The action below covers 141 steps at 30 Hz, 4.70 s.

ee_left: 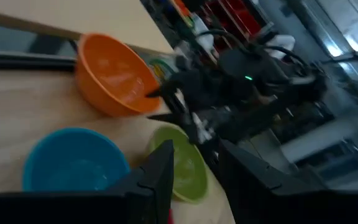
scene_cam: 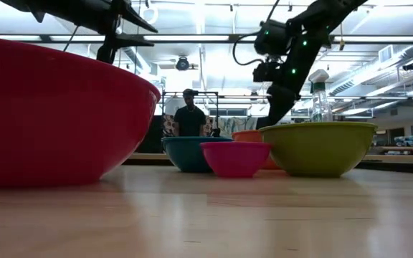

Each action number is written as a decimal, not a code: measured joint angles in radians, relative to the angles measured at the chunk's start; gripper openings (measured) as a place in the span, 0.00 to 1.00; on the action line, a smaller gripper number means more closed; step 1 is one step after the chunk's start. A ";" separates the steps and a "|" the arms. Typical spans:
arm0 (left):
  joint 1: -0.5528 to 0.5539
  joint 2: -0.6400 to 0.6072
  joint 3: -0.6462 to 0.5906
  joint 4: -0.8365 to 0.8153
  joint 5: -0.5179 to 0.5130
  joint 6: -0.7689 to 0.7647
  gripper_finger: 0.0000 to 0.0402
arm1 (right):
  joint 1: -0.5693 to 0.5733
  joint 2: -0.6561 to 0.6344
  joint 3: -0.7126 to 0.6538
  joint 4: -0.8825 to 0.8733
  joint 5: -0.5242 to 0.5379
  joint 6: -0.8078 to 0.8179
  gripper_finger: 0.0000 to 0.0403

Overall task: Nest bowls inside each other
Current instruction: Stack the orange bowl on the red bowl, then stack the green bowl on the orange bowl

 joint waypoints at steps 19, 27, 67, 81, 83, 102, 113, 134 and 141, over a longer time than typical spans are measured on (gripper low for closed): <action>-0.018 -0.022 0.000 -0.021 0.010 0.014 0.32 | 0.017 0.068 0.000 -0.020 -0.024 -0.168 0.06; 0.023 -0.093 0.000 -0.161 0.009 -0.011 0.32 | 0.108 0.020 0.072 -0.044 -0.035 -0.257 0.09; 0.025 -0.360 0.000 -0.172 0.103 0.011 0.32 | 0.686 0.554 0.873 0.228 -0.200 0.050 0.10; 0.025 -0.359 0.000 -0.187 0.166 0.003 0.32 | 0.684 0.641 0.895 0.150 -0.279 0.090 0.49; 0.025 -0.359 0.000 -0.190 0.166 0.003 0.32 | 0.683 0.602 0.895 0.156 -0.262 0.106 0.56; 0.016 -0.201 0.000 -0.219 0.070 -0.034 0.32 | 0.629 0.085 0.581 -0.421 0.141 0.456 0.44; -0.042 -0.049 0.000 -0.103 0.054 -0.091 0.32 | 0.527 -0.284 0.063 -0.448 0.081 0.852 0.44; -0.042 0.016 0.000 -0.027 0.050 -0.094 0.32 | 0.063 -0.420 -0.358 -0.250 -0.192 0.801 0.55; -0.042 0.016 0.000 -0.026 0.050 -0.095 0.32 | 0.023 -0.420 -0.402 -0.232 -0.202 0.801 0.29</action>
